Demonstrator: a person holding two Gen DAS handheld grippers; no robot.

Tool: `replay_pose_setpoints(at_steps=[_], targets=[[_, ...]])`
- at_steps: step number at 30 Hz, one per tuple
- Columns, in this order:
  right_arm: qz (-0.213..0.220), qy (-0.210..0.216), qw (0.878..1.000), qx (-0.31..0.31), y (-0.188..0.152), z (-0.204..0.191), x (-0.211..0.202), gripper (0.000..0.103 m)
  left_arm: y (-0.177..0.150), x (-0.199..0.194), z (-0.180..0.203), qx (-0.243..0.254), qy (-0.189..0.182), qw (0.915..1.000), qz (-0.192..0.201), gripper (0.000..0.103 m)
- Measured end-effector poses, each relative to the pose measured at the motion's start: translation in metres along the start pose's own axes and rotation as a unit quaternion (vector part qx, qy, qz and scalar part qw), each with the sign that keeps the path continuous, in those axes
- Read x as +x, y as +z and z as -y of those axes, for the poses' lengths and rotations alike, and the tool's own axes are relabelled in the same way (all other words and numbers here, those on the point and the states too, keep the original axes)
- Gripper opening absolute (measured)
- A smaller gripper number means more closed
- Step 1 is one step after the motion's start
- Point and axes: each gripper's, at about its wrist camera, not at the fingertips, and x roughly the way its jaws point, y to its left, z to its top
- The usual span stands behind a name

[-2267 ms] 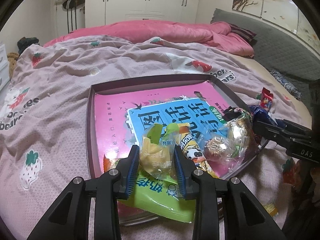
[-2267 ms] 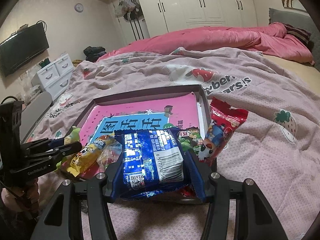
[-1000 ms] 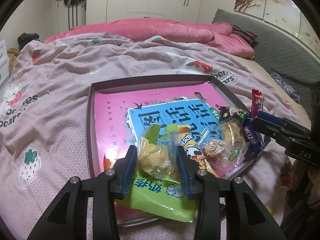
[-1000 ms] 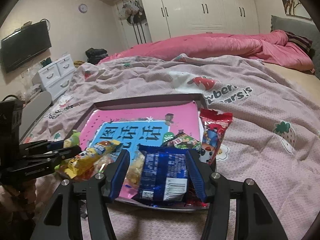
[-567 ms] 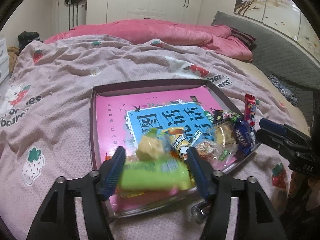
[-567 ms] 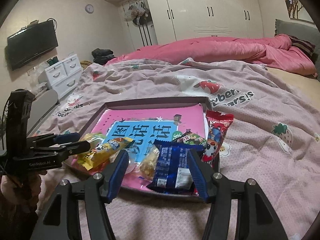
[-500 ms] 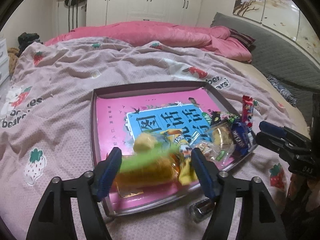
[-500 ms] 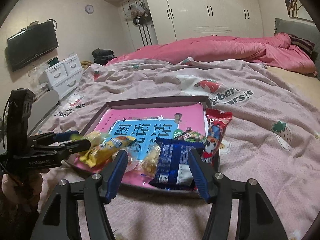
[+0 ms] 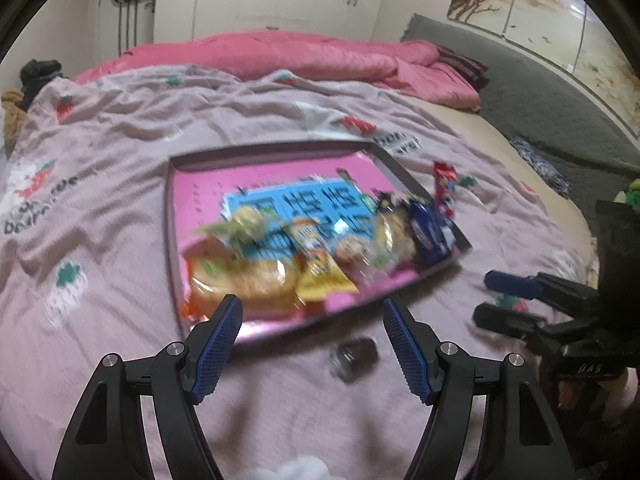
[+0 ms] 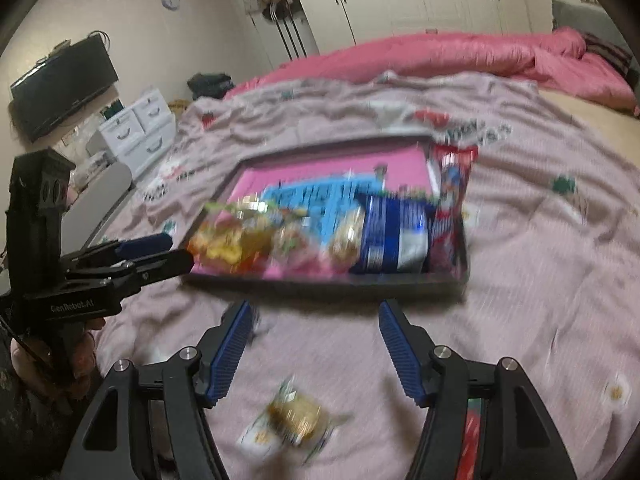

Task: Organize snacks
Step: 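Move both open tools back to the chocolate and round cookie bag beside the tray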

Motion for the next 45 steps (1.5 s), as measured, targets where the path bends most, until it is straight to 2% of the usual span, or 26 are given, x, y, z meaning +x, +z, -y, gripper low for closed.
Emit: replay_pose_setpoints(at_steps=[13, 25, 26, 28, 36, 37, 41, 42, 45], targets=[[-0.083, -0.028, 0.995, -0.054, -0.031, -0.022, 0.018, 0.068, -0.024, 0.023, 0.022, 0.021, 0.001, 0.9983, -0.054, 0.075], [-0.134, -0.048, 0.987, -0.079, -0.043, -0.025, 0.043, 0.072, -0.030, 0.046, 0.016, -0.012, -0.005, 0.9969, -0.078, 0.075], [-0.128, -0.046, 0.987, -0.082, -0.042, -0.026, 0.042, 0.071, -0.029, 0.049, 0.016, -0.016, -0.006, 0.9967, -0.079, 0.075], [-0.121, -0.044, 0.988, -0.085, -0.039, -0.026, 0.043, 0.060, -0.028, 0.052, 0.015, -0.021, -0.004, 0.9966, -0.079, 0.075], [-0.103, -0.039, 0.986, -0.129, -0.033, -0.033, 0.050, 0.043, -0.031, 0.062, 0.021, -0.027, -0.011, 0.9955, -0.090, 0.074], [-0.104, -0.039, 0.985, -0.134, -0.033, -0.034, 0.051, 0.040, -0.031, 0.063, 0.021, -0.025, -0.009, 0.9955, -0.090, 0.073], [-0.096, -0.039, 0.985, -0.137, -0.029, -0.034, 0.051, 0.031, -0.031, 0.066, 0.022, -0.021, -0.003, 0.9954, -0.093, 0.041], [-0.090, -0.037, 0.986, -0.133, -0.029, -0.032, 0.049, 0.029, -0.031, 0.066, 0.021, -0.024, -0.010, 0.9952, -0.095, 0.038], [-0.087, -0.023, 0.988, -0.122, -0.025, -0.029, 0.049, 0.027, -0.030, 0.065, 0.022, -0.021, -0.013, 0.9952, -0.095, 0.038]])
